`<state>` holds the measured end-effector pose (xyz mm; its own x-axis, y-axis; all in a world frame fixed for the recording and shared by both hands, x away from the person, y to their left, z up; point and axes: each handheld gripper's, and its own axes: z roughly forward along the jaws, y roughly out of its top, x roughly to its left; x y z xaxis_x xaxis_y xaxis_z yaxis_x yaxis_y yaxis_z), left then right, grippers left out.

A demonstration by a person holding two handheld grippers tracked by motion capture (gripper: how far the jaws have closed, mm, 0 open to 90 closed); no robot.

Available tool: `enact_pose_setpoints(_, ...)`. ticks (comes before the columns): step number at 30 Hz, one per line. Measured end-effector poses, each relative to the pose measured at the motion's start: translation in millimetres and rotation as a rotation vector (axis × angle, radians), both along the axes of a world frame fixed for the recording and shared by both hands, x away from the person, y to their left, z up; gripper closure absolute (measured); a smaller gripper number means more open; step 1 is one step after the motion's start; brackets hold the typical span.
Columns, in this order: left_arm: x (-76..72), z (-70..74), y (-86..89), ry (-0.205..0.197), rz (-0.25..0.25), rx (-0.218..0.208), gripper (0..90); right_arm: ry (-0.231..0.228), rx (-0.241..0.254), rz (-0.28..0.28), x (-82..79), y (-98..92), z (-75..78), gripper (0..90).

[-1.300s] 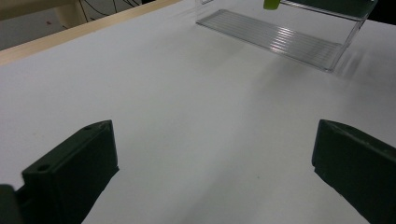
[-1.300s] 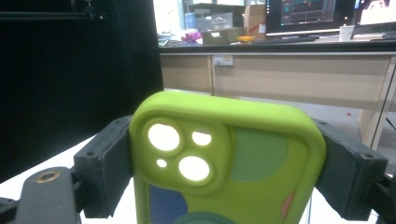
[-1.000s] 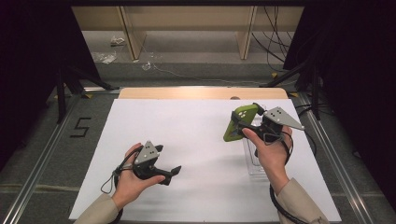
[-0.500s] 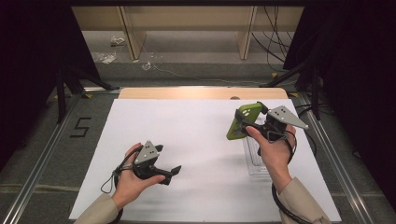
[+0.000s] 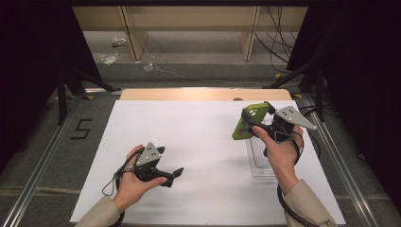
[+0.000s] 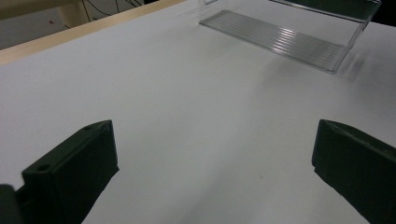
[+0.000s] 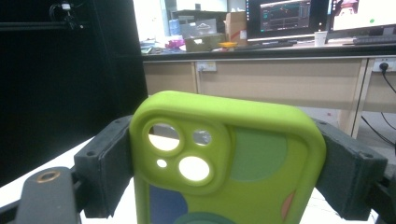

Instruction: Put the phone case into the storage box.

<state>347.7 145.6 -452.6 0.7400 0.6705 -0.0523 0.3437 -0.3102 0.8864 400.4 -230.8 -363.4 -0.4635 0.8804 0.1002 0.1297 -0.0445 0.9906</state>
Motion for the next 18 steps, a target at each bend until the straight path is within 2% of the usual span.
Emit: enact_pose_setpoints(18,0.2,0.1,0.3,0.0,0.002,-0.001,0.0,-0.001,0.005,-0.033,1.5,-10.1,2.6,16.8)
